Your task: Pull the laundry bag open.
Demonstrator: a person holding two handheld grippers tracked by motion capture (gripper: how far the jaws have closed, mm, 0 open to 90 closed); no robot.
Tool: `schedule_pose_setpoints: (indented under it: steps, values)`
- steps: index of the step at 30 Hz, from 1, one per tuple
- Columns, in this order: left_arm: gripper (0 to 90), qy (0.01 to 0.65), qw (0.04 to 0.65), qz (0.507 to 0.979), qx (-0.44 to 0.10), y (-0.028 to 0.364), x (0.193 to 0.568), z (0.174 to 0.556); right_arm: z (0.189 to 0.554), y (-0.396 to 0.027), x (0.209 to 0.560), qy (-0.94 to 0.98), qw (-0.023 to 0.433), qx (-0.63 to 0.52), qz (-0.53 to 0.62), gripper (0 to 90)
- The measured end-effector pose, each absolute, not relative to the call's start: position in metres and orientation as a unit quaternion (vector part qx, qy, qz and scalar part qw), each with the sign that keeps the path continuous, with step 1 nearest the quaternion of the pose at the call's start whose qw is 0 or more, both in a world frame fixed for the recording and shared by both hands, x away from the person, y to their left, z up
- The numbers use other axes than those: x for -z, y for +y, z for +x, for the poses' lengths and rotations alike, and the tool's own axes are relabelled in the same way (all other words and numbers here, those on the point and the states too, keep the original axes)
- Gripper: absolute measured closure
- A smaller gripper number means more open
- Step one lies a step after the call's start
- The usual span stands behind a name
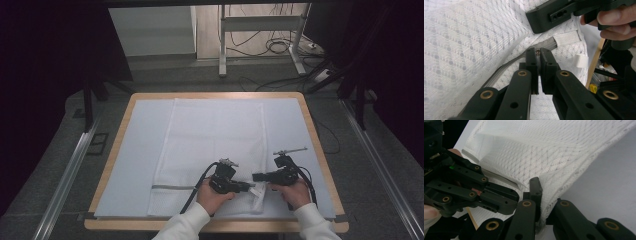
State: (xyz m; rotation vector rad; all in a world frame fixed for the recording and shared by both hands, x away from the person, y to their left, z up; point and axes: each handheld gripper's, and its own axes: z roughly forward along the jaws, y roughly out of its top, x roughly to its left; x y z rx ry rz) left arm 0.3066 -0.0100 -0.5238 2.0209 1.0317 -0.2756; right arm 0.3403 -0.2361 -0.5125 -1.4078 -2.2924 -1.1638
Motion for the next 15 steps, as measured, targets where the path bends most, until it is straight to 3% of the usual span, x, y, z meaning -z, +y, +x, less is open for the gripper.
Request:
schedule_pose_setpoints:
  steps: [15]
  values:
    - [86.8, 0.410, 0.415, 0.804, 0.110, -0.0043, 0.5212, 0.3051, 0.3405, -0.2374, 0.5121, -0.775, 0.101, 0.400, -0.479, 88.3]
